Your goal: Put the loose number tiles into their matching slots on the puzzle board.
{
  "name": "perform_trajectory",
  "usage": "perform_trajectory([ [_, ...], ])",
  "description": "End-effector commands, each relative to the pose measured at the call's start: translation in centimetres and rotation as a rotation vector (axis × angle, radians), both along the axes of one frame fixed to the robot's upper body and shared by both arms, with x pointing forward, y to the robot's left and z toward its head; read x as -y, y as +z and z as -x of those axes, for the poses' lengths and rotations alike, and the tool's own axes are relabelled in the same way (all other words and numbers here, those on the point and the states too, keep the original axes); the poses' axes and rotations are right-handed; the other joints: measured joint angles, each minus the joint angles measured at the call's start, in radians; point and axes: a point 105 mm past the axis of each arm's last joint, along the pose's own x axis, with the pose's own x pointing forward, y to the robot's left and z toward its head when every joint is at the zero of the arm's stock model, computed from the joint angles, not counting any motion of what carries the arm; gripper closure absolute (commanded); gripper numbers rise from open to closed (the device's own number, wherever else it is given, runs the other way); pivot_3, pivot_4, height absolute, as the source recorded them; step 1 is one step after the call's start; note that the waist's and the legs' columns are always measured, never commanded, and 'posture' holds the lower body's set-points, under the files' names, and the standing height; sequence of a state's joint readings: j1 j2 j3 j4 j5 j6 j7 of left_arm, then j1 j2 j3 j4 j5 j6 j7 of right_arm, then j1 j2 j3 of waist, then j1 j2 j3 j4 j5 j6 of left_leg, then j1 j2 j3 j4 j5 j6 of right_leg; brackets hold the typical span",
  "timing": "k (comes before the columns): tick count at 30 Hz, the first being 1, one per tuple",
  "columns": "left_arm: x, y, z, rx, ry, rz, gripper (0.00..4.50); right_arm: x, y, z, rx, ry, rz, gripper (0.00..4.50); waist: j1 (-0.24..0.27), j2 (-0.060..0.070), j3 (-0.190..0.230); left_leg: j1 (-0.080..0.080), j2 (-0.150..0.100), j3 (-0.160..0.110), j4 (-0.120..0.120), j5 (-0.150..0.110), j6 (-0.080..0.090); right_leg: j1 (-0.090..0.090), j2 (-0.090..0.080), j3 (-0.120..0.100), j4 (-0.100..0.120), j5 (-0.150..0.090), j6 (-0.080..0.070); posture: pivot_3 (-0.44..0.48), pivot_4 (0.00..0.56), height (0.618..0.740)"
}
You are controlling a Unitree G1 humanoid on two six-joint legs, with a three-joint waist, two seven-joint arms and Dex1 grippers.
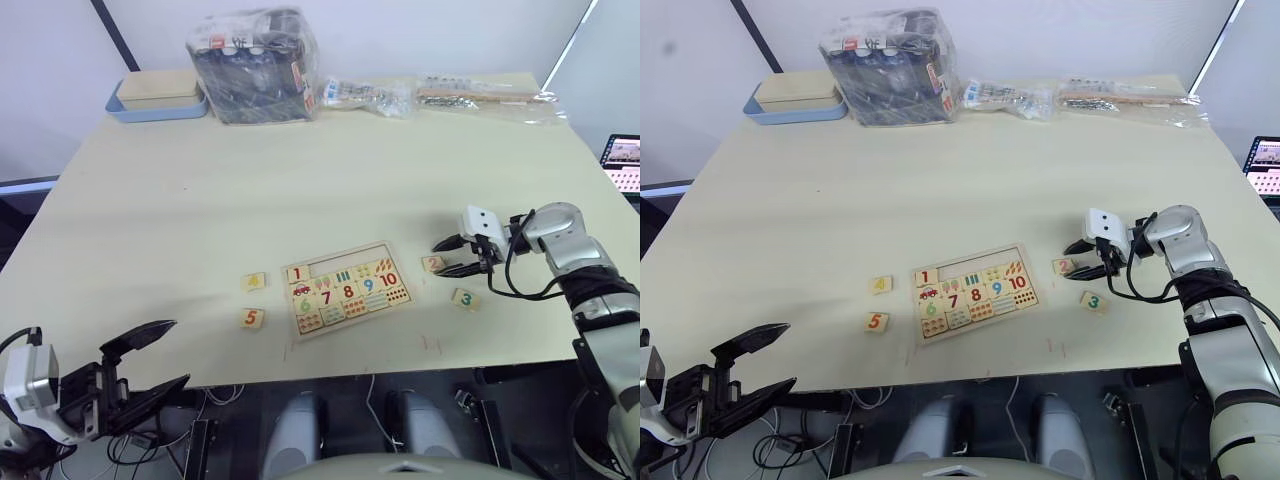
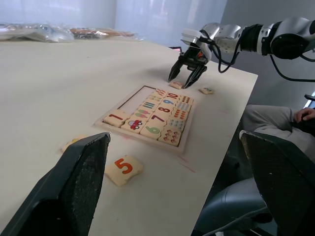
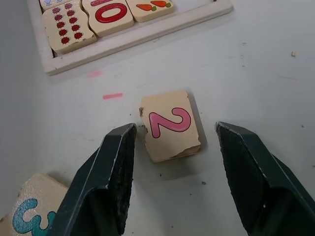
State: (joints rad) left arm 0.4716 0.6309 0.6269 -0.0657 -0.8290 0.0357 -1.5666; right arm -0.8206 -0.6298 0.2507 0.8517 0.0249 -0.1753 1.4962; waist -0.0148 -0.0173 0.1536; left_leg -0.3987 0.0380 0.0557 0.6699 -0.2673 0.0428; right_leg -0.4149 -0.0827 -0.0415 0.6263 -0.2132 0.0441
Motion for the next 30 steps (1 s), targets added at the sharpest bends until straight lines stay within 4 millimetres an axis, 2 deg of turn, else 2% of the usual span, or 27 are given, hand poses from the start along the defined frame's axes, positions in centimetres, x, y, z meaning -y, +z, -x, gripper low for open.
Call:
perform_trajectory([
  [1, -0.3, 0.5, 0.4, 0.037, 0.008, -0.009, 0.00, 0.4, 0.6, -0.1, 0.015, -0.010, -0.024, 1.81, 0.000, 0.000, 0.000, 0.000, 0.000, 0.000, 0.000, 0.000, 0.000, 0.000, 0.000, 0.000, 0.000, 0.000, 0.000, 0.000, 0.150, 0.740],
  [21, -0.2, 0.2, 0.3, 0.034, 0.017, -0.015, 0.00, 1.1, -0.6, 0.3, -0.016, -0.044, -0.070, 1.81, 0.000, 0.000, 0.000, 0.000, 0.000, 0.000, 0.000, 0.000, 0.000, 0.000, 0.000, 0.000, 0.000, 0.000, 0.000, 0.000, 0.150, 0.740],
  [26, -0.1, 0.2, 0.3, 0.036, 0.017, -0.013, 0.00, 0.8, -0.6, 0.3, -0.008, -0.038, -0.085, 3.41, 0.000, 0.000, 0.000, 0.000, 0.000, 0.000, 0.000, 0.000, 0.000, 0.000, 0.000, 0.000, 0.000, 0.000, 0.000, 0.000, 0.150, 0.740],
  [27, -0.1, 0.1, 0.3, 0.035, 0.019, -0.014, 0.00, 0.7, -0.4, 0.2, 0.000, -0.037, -0.090, 3.59, 0.000, 0.000, 0.000, 0.000, 0.000, 0.000, 0.000, 0.000, 0.000, 0.000, 0.000, 0.000, 0.000, 0.000, 0.000, 0.000, 0.150, 0.740],
  [30, -0.1, 0.1, 0.3, 0.034, 0.021, -0.018, 0.00, 0.4, 0.3, 0.0, 0.023, -0.027, -0.106, 3.59, 0.000, 0.000, 0.000, 0.000, 0.000, 0.000, 0.000, 0.000, 0.000, 0.000, 0.000, 0.000, 0.000, 0.000, 0.000, 0.000, 0.150, 0.740],
])
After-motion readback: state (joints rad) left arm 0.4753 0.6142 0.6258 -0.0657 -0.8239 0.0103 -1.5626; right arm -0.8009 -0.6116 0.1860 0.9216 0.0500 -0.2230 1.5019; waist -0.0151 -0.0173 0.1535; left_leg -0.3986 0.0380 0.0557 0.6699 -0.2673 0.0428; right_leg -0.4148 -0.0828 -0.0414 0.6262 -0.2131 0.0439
